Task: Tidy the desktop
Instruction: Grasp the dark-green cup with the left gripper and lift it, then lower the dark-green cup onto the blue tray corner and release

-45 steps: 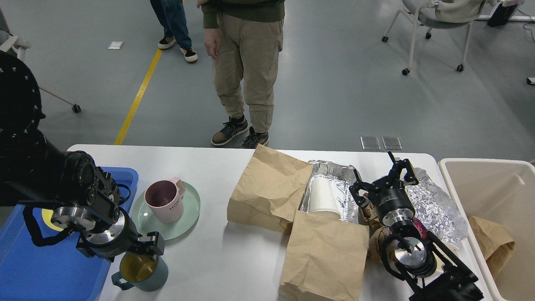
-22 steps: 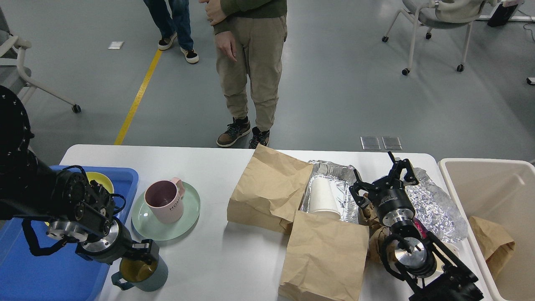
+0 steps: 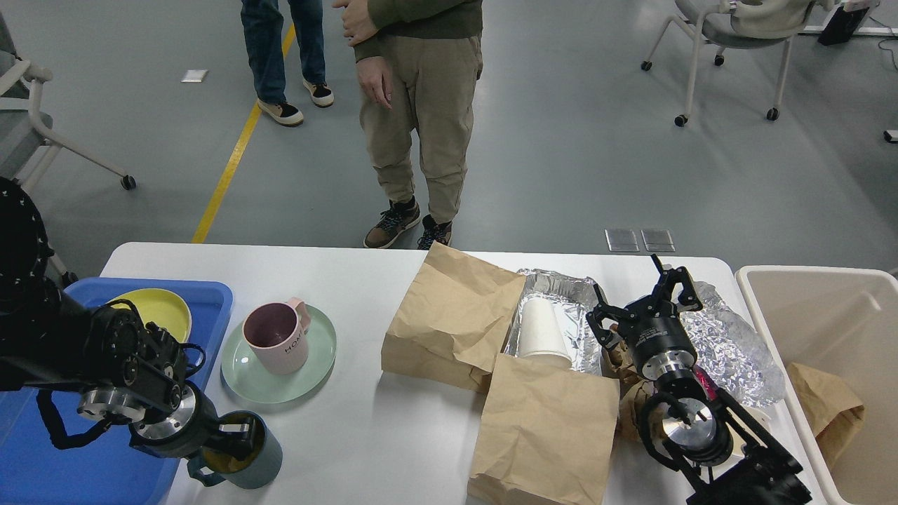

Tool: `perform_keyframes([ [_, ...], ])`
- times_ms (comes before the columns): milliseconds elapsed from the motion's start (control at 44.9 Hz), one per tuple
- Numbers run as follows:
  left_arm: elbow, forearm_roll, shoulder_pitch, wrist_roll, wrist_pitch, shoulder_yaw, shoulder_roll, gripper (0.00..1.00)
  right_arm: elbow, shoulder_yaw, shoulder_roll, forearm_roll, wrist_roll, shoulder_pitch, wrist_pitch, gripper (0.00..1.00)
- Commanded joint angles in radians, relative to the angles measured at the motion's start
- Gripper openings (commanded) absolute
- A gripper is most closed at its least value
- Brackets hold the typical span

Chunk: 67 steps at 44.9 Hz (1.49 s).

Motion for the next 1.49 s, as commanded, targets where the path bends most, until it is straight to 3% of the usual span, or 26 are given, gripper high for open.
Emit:
perform_keyframes([
  [0,0.000,-0.001,0.001,0.003,0.001,-0.001,0.003,0.23,0.000,0.000,0.000,0.000,0.000,0.000,0.000,1.00],
  [67,0.000,-0.001,0.000,0.011,0.000,-0.001,0.006,0.12,0.000,0.000,0.000,0.000,0.000,0.000,0.000,1.00],
  [156,0.000,-0.001,-0.005,0.061,-0.011,-0.003,0.006,0.00,0.000,0.000,0.000,-0.001,0.000,0.000,0.000,1.00],
  [267,0.000,-0.003,-0.008,0.109,-0.014,-0.014,0.007,0.00,0.000,0.000,0.000,0.000,0.000,0.000,0.000,1.00],
  [579,-0.020,-0.006,-0.063,0.115,-0.020,-0.017,0.044,0.00,0.000,0.000,0.000,0.000,0.000,0.000,0.000,1.00],
  [691,-0.101,-0.006,-0.196,0.110,-0.101,-0.001,0.079,0.00,0.000,0.000,0.000,-0.001,0.000,0.000,0.000,1.00],
  [847,-0.225,-0.006,-0.480,0.109,-0.272,0.052,0.116,0.00,0.000,0.000,0.000,0.000,0.000,0.000,0.000,1.00],
  [1070,-0.299,-0.006,-0.872,0.065,-0.588,0.135,0.133,0.00,0.000,0.000,0.000,-0.001,0.000,0.000,0.000,1.00],
  [1181,-0.307,-0.006,-1.008,0.051,-0.712,0.161,0.129,0.00,0.000,0.000,0.000,0.000,0.000,0.000,0.000,1.00],
  [1293,-0.304,-0.004,-1.055,0.057,-0.758,0.173,0.133,0.00,0.000,0.000,0.000,-0.001,0.000,0.001,0.000,1.00],
  [1404,-0.270,0.012,-1.020,0.048,-0.735,0.222,0.151,0.00,0.000,0.000,0.000,0.000,0.000,0.000,0.000,1.00],
  [1471,-0.233,0.066,-0.973,0.040,-0.703,0.256,0.226,0.00,0.000,0.000,0.000,0.000,0.000,0.000,0.000,1.00],
])
